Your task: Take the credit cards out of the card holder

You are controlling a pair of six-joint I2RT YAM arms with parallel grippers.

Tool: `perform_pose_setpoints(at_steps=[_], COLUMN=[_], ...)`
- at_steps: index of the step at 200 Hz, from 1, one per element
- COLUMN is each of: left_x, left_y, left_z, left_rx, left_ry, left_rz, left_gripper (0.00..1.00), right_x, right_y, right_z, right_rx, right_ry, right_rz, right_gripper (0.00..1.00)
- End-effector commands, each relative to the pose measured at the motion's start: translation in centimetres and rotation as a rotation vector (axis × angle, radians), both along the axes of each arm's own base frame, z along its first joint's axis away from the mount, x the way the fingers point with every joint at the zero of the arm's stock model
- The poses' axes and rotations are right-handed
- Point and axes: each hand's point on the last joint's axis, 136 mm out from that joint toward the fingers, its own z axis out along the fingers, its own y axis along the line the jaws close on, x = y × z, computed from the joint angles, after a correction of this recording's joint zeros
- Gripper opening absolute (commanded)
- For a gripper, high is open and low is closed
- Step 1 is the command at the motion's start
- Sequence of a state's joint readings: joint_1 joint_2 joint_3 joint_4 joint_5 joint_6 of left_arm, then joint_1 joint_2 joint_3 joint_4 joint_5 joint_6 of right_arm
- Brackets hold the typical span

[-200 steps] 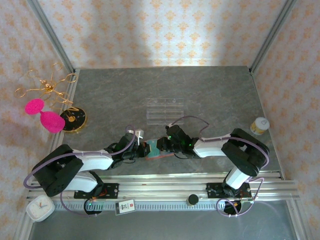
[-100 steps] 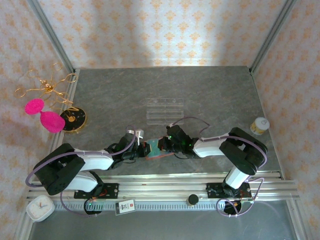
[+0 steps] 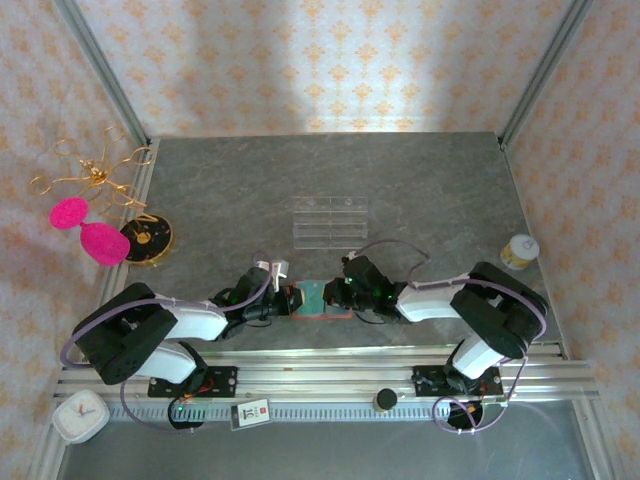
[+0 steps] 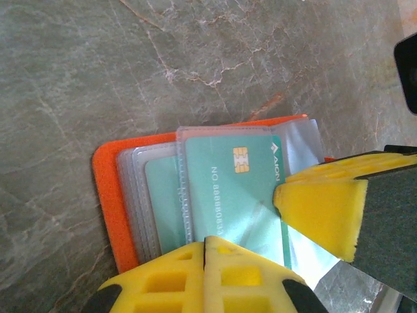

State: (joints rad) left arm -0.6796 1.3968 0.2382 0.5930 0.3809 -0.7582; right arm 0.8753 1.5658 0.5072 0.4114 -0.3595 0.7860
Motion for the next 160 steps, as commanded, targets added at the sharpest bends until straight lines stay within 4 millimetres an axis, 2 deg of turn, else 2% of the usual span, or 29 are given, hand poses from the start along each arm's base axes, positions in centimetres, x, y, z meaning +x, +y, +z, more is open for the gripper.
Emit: perform_pose_setpoints(at_steps=[1,17,45,77,96,110,131,160], left_x=[-1.5,-1.3,-1.2,0.0,0.4,0.3,0.0,-0.3], left_y=[2.0,1.9,1.8,1.1,-0.2,-1.5,-2.3,-1.8], left_z=[-3.0,-2.8,-2.3,1.2,3.2,3.8,2.5,-0.2], left_rx=[0.087,0.082,0.069,0.016,-0.013,-0.026,-0.007,0.026], left_ry=[0.085,0.083,0.076,-0.017,-0.064,-0.078,-0.046,0.015], left_rz=[0.02,0.021,0.018,0.014,-0.015,-0.047,-0.068,-0.052], left_gripper=[0.0,0.0,0.0,0.0,0.0,0.0,0.0,0.0], right_x=[0.0,0.1,-0.4,-0.4,-0.3,-0.3,-0.1,-0.2], right_y=[-2.1,-2.5,-1.8,-1.6,-1.1,-0.7,-0.2,-0.1], right_z=[-1.1,-0.7,-0.1,0.0,0.1,0.2,0.4,0.4], right_rx=[-0.063,-0.064,-0.026,-0.019,-0.004,0.001,0.008,0.013], right_ry=[0.01,-0.007,-0.01,-0.01,-0.01,-0.009,-0.015,-0.015], right_rz=[-0.051,-0.065,-0.019,-0.015,-0.011,-0.003,0.003,0.006], right_gripper=[0.0,0.0,0.0,0.0,0.0,0.0,0.0,0.0])
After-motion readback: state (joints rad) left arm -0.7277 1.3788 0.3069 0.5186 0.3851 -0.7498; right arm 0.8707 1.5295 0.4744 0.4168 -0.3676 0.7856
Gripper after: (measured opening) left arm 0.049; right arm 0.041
